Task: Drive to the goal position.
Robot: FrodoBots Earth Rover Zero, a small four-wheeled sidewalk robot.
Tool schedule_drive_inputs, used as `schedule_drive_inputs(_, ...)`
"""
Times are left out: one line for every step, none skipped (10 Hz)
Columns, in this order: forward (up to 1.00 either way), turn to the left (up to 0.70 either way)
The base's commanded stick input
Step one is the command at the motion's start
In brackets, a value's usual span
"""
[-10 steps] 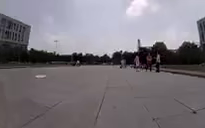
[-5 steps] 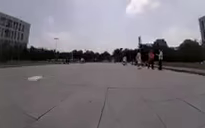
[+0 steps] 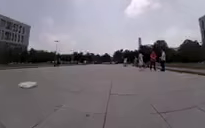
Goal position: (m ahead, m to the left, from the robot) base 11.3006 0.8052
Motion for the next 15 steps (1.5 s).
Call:
schedule_drive_inputs(0.70, 0.00)
schedule_drive_inputs(0.70, 0.00)
schedule_drive_inputs(0.70, 0.00)
schedule_drive_inputs(0.70, 0.00)
schedule_drive_inputs(0.70, 0.00)
schedule_drive_inputs(0.70, 0.00)
schedule_drive_inputs(0.70, 0.00)
schedule_drive_inputs(0.70, 0.00)
schedule_drive_inputs(0.70, 0.00)
schedule_drive_inputs(0.70, 0.00)
schedule_drive_inputs(0.70, 0.00)
schedule_drive_inputs(0.70, 0.00)
schedule_drive_inputs(0.70, 0.00)
schedule_drive_inputs(0.70, 0.00)
schedule_drive_inputs(0.70, 0.00)
